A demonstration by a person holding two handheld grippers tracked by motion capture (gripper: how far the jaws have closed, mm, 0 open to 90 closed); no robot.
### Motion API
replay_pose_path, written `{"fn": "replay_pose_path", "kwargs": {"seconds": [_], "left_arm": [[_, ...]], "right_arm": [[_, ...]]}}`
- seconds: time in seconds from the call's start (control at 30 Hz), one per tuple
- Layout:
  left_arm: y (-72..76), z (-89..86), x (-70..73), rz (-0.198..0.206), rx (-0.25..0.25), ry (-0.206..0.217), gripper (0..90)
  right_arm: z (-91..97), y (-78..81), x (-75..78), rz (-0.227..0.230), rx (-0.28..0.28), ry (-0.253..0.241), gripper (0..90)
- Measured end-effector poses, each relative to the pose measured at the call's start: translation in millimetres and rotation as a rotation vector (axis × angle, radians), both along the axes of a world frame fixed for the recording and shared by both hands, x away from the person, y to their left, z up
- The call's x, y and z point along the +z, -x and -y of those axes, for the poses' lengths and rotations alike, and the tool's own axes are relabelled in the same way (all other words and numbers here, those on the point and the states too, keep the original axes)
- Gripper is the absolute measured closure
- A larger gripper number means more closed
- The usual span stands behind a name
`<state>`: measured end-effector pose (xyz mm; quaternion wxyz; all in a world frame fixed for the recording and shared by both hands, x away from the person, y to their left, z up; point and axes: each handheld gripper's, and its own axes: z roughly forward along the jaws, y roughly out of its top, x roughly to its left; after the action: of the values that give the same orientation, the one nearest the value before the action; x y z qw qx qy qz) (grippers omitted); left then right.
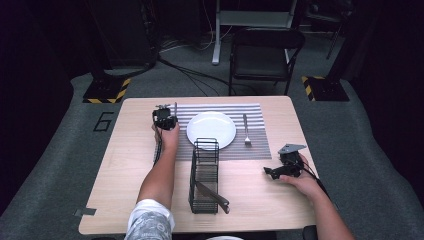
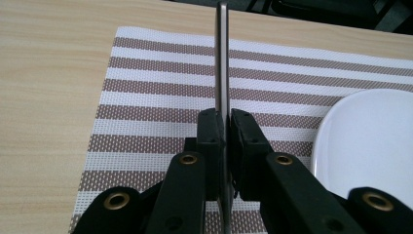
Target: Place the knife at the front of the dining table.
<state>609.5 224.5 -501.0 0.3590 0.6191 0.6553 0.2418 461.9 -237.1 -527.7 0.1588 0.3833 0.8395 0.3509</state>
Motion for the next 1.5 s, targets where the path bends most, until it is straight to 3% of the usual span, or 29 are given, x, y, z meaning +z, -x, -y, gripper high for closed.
{"fn": "replay_pose_path", "kwargs": {"seconds": [0.73,0.83,1.37,1.5], "left_arm": [[-7.4,-0.9,-14.2,-0.048,0.015,-0.008,83.3],[-8.9,-0.9,-14.9,-0.07,0.009,-0.01,83.0],[-9.4,-6.6,-14.5,-0.067,-0.001,-0.009,80.7],[-8.9,-11.5,-14.1,-0.063,-0.002,0.011,78.9]], "right_arm": [[-0.5,-0.3,0.1,-0.003,0.005,-0.001,0.0],[-0.6,-0.3,0.0,-0.002,0.004,-0.002,0.0],[-0.6,-0.2,0.0,-0.003,0.004,-0.002,0.0],[-0.6,-0.2,0.0,-0.002,0.004,-0.002,0.1]]}}
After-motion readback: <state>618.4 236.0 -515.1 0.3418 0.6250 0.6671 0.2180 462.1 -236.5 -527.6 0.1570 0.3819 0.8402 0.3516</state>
